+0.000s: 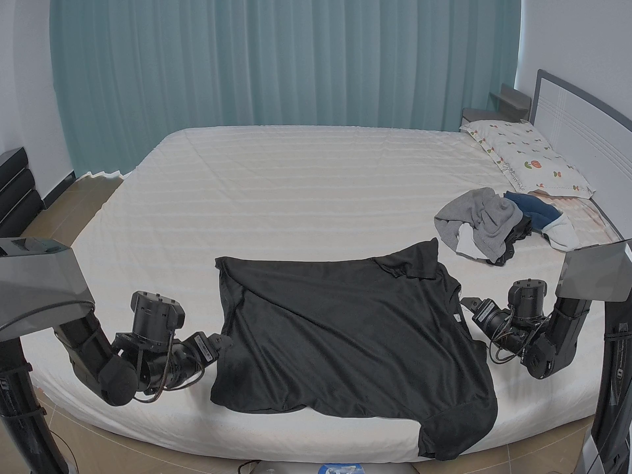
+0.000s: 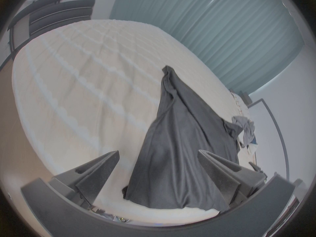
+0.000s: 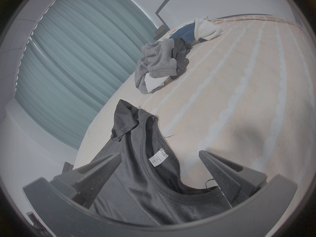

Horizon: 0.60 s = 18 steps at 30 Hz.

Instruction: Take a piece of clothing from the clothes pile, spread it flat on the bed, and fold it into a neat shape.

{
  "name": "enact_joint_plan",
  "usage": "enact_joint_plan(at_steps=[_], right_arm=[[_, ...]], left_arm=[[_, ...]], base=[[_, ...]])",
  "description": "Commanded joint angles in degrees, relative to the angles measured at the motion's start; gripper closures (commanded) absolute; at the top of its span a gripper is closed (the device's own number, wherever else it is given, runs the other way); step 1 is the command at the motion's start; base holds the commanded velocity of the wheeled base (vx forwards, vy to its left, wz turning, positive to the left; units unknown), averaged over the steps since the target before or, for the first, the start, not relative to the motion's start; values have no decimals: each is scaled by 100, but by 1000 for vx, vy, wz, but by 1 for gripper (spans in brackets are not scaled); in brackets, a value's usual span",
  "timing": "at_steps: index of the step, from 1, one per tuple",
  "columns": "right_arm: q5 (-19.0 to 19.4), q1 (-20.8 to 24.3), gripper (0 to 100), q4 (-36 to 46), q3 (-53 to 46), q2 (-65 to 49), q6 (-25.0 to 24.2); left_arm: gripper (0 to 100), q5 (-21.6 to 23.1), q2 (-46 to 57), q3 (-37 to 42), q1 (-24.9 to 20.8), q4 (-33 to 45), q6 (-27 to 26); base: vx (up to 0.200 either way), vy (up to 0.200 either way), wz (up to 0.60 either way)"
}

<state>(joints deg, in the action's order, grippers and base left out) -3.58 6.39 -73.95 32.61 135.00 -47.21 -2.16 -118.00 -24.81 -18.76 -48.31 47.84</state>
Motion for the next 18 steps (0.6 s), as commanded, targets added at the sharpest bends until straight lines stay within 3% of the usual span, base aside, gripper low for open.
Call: enact_joint_plan(at_steps=[1,11,18], right_arm=[[-2,3,0,-6,-44,18,2],[-2,12,0,-14,-71,27,2],[-2,12,0,-14,-79,35,2]], left_arm=[[0,-4,-21,380,-268,-117,6],[0,-101,-610,424,-391,-381,-55],[0,-417,-988,371,-708,-759,-46]], base=[[0,0,0],[0,0,0],[0,0,0]])
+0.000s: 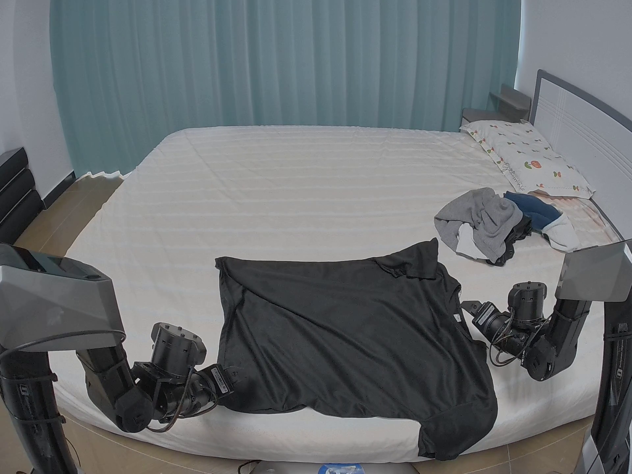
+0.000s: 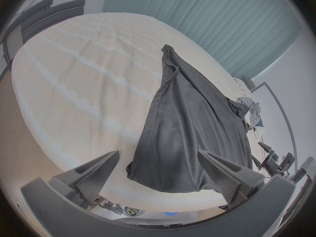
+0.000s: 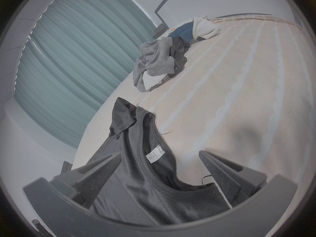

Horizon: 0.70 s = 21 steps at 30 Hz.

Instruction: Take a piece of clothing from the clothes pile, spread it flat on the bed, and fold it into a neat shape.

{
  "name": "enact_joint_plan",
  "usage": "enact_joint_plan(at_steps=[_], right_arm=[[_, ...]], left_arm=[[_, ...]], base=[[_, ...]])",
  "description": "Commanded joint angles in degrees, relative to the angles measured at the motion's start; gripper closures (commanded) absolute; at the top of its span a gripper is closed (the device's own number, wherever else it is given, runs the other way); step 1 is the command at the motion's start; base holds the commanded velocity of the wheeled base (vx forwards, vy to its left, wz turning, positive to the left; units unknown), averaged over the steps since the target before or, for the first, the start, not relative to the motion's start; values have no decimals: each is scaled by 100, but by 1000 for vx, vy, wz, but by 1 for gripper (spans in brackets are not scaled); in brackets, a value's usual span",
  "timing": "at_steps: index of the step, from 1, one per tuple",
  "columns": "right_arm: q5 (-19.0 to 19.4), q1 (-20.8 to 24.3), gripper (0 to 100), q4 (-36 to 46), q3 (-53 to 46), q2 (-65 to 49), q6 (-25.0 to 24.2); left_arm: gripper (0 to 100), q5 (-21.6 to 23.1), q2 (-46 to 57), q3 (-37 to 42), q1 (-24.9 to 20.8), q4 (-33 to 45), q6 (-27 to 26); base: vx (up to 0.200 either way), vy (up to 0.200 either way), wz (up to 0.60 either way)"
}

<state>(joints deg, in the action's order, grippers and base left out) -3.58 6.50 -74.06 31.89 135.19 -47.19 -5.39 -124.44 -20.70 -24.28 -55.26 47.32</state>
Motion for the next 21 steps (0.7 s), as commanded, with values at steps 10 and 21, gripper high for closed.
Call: enact_joint_plan(at_steps=[10,21], right_arm=[[-2,-70,0,-3,-78,-55,228],[7,-158,0,-3,-464,-160,948]], left_arm=[[100,-138,-362,13,-182,-64,-4],[100,-199,227,971,284,-46,-514]], base=[[0,0,0],[0,0,0]])
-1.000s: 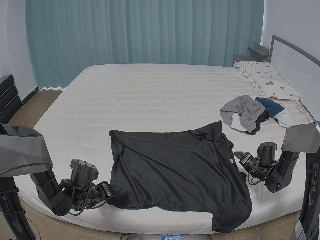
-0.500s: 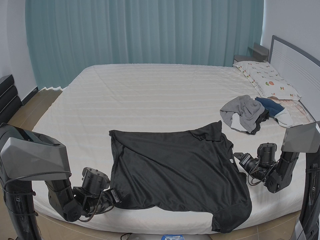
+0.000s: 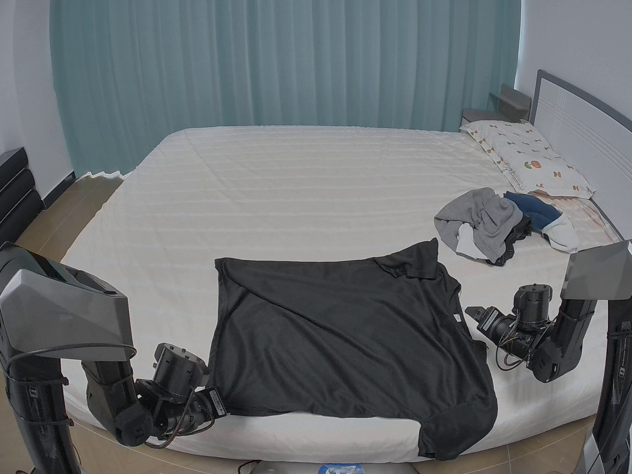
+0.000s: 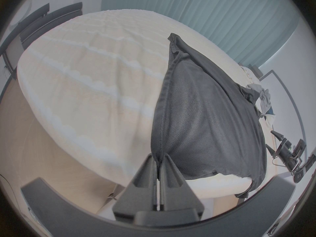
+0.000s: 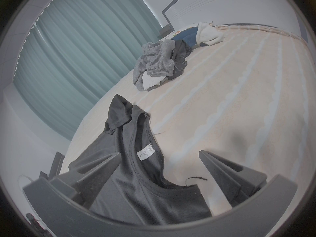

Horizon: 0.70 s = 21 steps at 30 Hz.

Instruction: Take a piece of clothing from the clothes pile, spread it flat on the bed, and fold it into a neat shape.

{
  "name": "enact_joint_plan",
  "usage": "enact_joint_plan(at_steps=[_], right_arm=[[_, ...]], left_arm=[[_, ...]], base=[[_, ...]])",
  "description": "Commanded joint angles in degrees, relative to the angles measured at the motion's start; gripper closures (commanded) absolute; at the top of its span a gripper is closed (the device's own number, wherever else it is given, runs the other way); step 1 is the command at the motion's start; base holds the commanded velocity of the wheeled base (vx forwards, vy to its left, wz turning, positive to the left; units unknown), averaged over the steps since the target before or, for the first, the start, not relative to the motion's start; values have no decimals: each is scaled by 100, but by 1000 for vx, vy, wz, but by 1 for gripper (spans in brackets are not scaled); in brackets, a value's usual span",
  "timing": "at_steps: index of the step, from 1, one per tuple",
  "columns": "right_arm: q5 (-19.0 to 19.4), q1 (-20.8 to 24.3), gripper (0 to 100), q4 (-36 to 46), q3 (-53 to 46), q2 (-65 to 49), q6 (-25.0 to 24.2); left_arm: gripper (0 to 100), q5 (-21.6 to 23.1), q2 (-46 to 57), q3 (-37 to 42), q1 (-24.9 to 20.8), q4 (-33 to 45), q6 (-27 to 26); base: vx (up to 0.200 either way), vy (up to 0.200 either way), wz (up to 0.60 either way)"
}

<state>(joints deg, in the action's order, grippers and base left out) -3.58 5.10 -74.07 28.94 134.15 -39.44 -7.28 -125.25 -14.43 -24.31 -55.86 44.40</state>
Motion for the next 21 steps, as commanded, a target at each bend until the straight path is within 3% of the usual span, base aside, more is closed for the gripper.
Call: enact_joint_plan(at_steps=[1,5,11,21], right_arm=[[7,-17,0,-2,-169,-55,173],[68,-17,0,-2,-416,-46,481],[350,-17,0,-2,-820,-125,929],[771,79,0,7,-1242,-143,1228]], left_arm=[[100,-11,308,345,286,13,-221],[100,-11,361,600,770,-4,-792],[100,-11,369,617,1139,31,-968],[100,16,299,784,1209,-30,-1056]], base=[[0,0,0],[0,0,0],[0,0,0],[0,0,0]])
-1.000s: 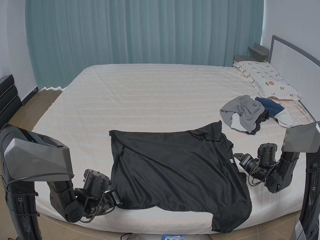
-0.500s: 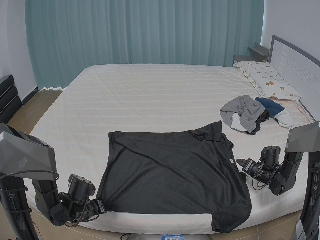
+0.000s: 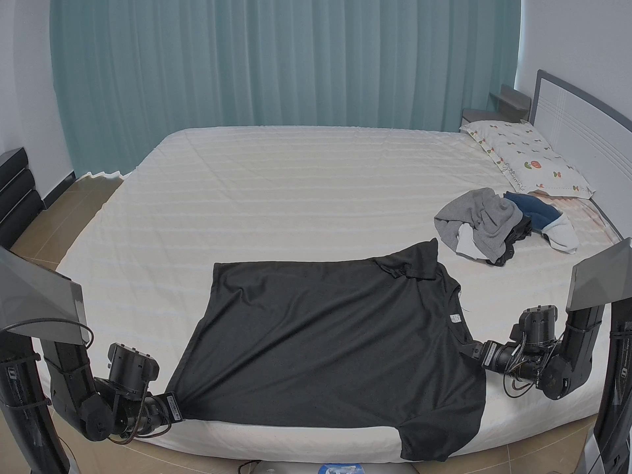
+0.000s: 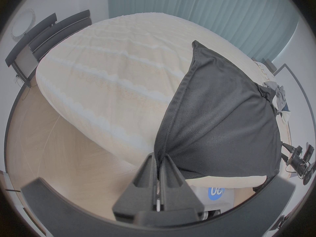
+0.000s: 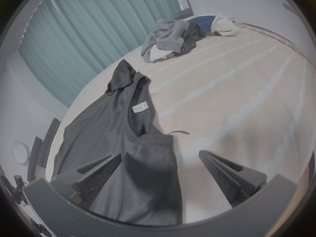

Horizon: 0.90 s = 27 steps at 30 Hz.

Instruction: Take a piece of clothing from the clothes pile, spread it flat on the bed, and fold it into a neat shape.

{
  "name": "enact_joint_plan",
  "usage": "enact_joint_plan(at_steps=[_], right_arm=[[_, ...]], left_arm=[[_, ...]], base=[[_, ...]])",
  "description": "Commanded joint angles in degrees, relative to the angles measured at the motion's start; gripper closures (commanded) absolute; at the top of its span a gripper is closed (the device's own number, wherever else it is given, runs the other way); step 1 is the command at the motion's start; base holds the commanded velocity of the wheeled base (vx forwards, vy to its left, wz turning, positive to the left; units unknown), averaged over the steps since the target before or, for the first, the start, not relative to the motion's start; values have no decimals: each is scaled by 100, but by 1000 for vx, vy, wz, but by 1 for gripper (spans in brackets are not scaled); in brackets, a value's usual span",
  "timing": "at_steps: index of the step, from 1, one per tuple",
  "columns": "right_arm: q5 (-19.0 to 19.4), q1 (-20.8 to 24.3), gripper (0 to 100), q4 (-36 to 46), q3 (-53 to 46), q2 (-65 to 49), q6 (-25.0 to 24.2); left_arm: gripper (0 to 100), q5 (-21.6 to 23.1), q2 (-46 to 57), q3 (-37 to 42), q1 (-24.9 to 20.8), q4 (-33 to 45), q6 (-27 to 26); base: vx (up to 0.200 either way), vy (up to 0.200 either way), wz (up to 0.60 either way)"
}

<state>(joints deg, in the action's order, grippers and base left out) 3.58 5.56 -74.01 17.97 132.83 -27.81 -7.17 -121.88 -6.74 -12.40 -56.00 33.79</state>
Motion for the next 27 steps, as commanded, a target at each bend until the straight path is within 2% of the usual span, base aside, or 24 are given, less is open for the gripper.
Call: enact_joint_plan(at_steps=[1,4,5,14,19,24,27], right_arm=[[72,33,0,1,-162,-3,144],[72,-2,0,9,-320,41,425],[63,-2,100,27,-364,15,522],[2,-90,100,106,-742,-170,1207],[-183,-486,100,124,-892,-240,1814],[-288,-688,100,282,-1059,-275,2368],[-297,-670,100,273,-1041,-266,2429]], left_arm=[[100,5,-37,6,18,-16,13],[100,14,-37,15,9,-16,13],[100,14,-37,24,9,-16,13],[100,22,-20,103,1,-7,-22],[100,58,-73,129,-52,-7,-22],[100,128,-108,138,-140,-7,-4],[100,146,-143,173,-202,-7,-4]], base=[[0,0,0],[0,0,0],[0,0,0],[0,0,0],[0,0,0],[0,0,0],[0,0,0]])
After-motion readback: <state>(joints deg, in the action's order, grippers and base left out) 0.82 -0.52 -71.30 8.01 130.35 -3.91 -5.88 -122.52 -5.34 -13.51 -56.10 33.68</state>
